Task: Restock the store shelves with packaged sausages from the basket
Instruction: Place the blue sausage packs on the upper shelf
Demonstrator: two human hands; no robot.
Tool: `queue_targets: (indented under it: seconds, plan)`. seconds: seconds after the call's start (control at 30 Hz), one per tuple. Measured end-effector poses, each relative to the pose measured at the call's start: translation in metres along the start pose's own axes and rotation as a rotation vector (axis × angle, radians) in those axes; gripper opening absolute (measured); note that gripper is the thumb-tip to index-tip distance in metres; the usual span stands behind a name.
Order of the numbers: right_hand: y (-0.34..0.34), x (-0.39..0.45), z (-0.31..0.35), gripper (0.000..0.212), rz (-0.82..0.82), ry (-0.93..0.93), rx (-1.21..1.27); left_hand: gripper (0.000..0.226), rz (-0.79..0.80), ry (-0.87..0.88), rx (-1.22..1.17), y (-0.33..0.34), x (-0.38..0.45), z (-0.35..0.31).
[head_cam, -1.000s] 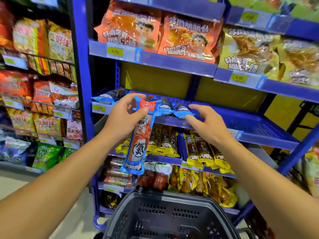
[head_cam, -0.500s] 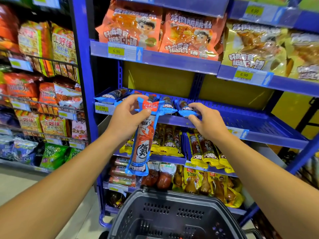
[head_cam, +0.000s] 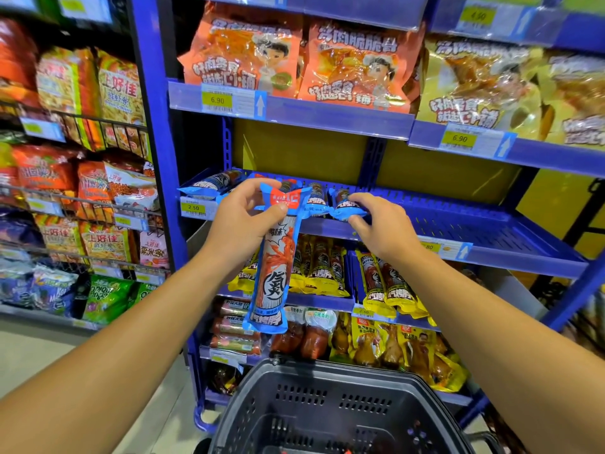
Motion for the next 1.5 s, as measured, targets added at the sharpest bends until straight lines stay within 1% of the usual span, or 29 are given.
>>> queue_targets:
  seconds: [0.13,0.2,0.3,0.33,0.37,0.4,0.47,0.5,0.53,0.6,0.63,0.73,0.83,0.87,0.9,0.97,1.03,1.1,1.2,1.23,1.33,1.4,1.5]
  plan:
    - [-0.004,-0.004,-0.001,0.052,0.018,0.025,-0.003,0.021,-0.001,-0.019,0.006,0.000,0.000,-0.003]
    - [-0.011,-0.011,0.002,0.054,-0.022,0.035,0.042,0.020,-0.003,-0.019,0.025,0.001,0.000,-0.006]
    - [-0.021,-0.036,0.013,0.042,-0.178,-0.029,0.179,0.019,-0.004,-0.024,0.026,0.004,-0.002,-0.013]
    - [-0.021,-0.047,0.019,0.039,-0.182,-0.043,0.258,0.018,-0.007,-0.025,0.015,0.006,-0.002,-0.016]
    - [-0.019,-0.057,0.024,0.038,-0.126,-0.032,0.348,0.017,-0.013,-0.022,0.006,0.009,-0.003,-0.020]
    - [-0.013,-0.066,0.030,0.039,-0.009,-0.004,0.432,0.017,-0.024,-0.016,0.004,0.012,-0.004,-0.024]
    - [0.002,-0.082,0.042,0.049,0.295,0.038,0.559,0.018,-0.054,-0.009,-0.004,0.021,-0.007,-0.029]
    - [0.010,-0.087,0.047,0.050,0.399,0.034,0.602,0.019,-0.060,-0.014,-0.014,0.026,-0.009,-0.031]
    - [0.015,-0.091,0.050,0.047,0.448,0.022,0.649,0.019,-0.056,-0.021,-0.027,0.030,-0.011,-0.032]
    - [0.019,-0.095,0.051,0.035,0.442,0.017,0.726,0.023,-0.040,-0.040,-0.029,0.037,-0.016,-0.032]
    - [0.019,-0.096,0.049,0.030,0.425,0.025,0.758,0.029,-0.036,-0.043,0.014,0.038,-0.019,-0.031]
    - [0.015,-0.096,0.040,0.022,0.383,0.120,0.882,0.046,-0.002,0.004,0.303,0.031,-0.036,-0.027]
    - [0.007,-0.092,0.031,0.012,0.325,0.244,1.045,0.059,0.154,0.088,0.600,0.033,-0.072,-0.021]
    - [0.003,-0.089,0.030,0.009,0.301,0.275,1.097,0.061,0.213,0.129,0.658,0.036,-0.082,-0.019]
    - [0.000,-0.087,0.029,0.008,0.280,0.297,1.138,0.061,0.252,0.158,0.671,0.040,-0.089,-0.017]
    - [-0.006,-0.084,0.029,0.009,0.257,0.313,1.152,0.059,0.277,0.148,0.602,0.045,-0.094,-0.016]
    - [-0.010,-0.082,0.029,0.012,0.260,0.291,1.122,0.057,0.259,0.123,0.553,0.048,-0.092,-0.017]
    - [-0.016,-0.079,0.026,0.022,0.222,0.241,1.025,0.057,0.213,0.102,0.533,0.045,-0.088,-0.017]
    - [-0.030,-0.073,0.010,0.052,0.091,0.195,0.691,0.056,0.134,0.095,0.534,0.032,-0.079,-0.019]
    - [-0.033,-0.071,0.000,0.057,0.045,0.188,0.582,0.055,0.103,0.089,0.551,0.025,-0.075,-0.020]
    - [-0.036,-0.064,-0.027,0.064,-0.056,0.155,0.219,0.049,0.027,0.049,0.642,0.003,-0.062,-0.024]
    - [-0.033,-0.058,-0.038,0.069,-0.059,0.159,0.025,0.046,0.009,0.022,0.721,-0.007,-0.057,-0.025]
    - [-0.023,-0.049,-0.045,0.073,-0.012,0.118,-0.185,0.043,-0.027,-0.007,0.776,-0.010,-0.051,-0.022]
Point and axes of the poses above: each hand's wrist, its own x-axis towards the middle knuckle, its own y-axis out of the palm, z = x × y, the point moved 3 cm from there along x, towards the middle knuckle, and after that the axes turned 12 degrees about y, right-handed, at the moved point
